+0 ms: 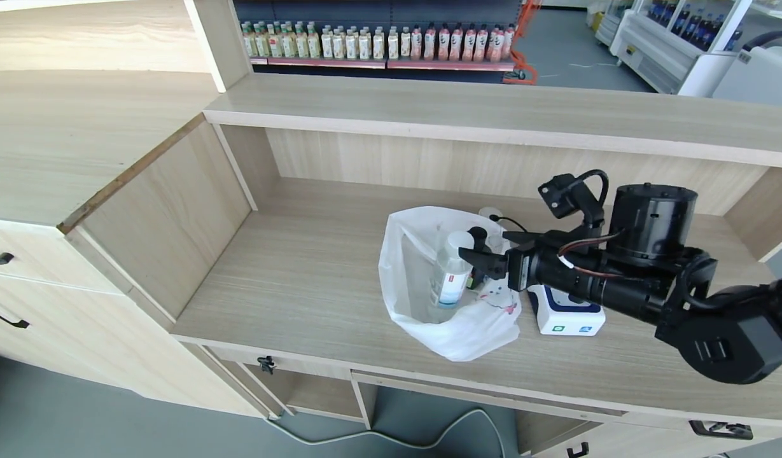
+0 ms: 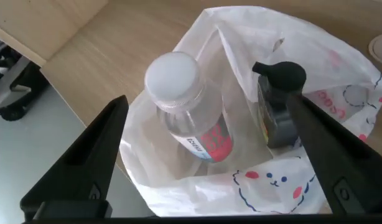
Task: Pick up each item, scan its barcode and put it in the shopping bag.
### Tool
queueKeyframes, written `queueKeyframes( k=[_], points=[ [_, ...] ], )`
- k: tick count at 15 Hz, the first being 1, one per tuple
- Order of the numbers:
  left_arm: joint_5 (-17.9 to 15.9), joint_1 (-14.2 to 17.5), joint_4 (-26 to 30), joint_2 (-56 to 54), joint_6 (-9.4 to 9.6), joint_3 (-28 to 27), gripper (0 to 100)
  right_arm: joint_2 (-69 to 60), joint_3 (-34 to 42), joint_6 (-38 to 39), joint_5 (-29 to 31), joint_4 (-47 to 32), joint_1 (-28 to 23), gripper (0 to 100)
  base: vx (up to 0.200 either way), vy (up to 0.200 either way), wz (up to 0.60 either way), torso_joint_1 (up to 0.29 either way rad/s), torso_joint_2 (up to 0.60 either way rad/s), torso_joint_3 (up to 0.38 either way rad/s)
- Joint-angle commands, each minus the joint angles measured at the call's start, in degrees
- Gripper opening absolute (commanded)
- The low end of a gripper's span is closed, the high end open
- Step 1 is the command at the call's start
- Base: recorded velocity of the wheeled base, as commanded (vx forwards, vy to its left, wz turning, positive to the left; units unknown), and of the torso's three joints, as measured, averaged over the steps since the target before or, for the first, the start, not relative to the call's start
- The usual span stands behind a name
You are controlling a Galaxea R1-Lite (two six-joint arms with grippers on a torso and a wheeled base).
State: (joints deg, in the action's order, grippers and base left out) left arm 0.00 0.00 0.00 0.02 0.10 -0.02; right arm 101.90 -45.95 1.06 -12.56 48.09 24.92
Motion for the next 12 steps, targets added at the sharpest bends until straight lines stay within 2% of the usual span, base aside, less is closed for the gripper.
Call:
queueKeyframes(
  k=[1, 3, 5, 8, 10, 11, 12],
  points=[
    [0.0, 0.0, 0.0, 0.0, -0.01, 0.0, 100, -9.8, 2.8, 1.4, 0.0, -4.9, -4.4, 100, 0.0, 0.0, 0.0, 0.0, 0.0, 0.0],
    [0.0, 0.0, 0.0, 0.0, -0.01, 0.0, 100, -16.7, 2.4, 4.2, 0.1, -10.8, -7.8, 100, 0.0, 0.0, 0.0, 0.0, 0.0, 0.0],
    [0.0, 0.0, 0.0, 0.0, -0.01, 0.0, 100, -26.4, 0.1, 3.4, 0.4, -20.8, -12.8, 100, 0.0, 0.0, 0.0, 0.0, 0.0, 0.0],
    [0.0, 0.0, 0.0, 0.0, -0.01, 0.0, 100, -38.8, 0.7, 2.2, 0.7, -29.8, -23.7, 100, 0.0, 0.0, 0.0, 0.0, 0.0, 0.0],
    [0.0, 0.0, 0.0, 0.0, -0.01, 0.0, 100, -45.0, 4.9, -0.4, 0.9, -32.3, -29.0, 100, 0.0, 0.0, 0.0, 0.0, 0.0, 0.0],
    [0.0, 0.0, 0.0, 0.0, -0.01, 0.0, 100, -53.0, 13.3, -2.9, 2.4, -32.1, -32.5, 100, 0.0, 0.0, 0.0, 0.0, 0.0, 0.0],
    [0.0, 0.0, 0.0, 0.0, -0.01, 0.0, 100, -58.6, 18.4, -3.3, 4.8, -32.4, -33.9, 100, 0.0, 0.0, 0.0, 0.0, 0.0, 0.0]
  ],
)
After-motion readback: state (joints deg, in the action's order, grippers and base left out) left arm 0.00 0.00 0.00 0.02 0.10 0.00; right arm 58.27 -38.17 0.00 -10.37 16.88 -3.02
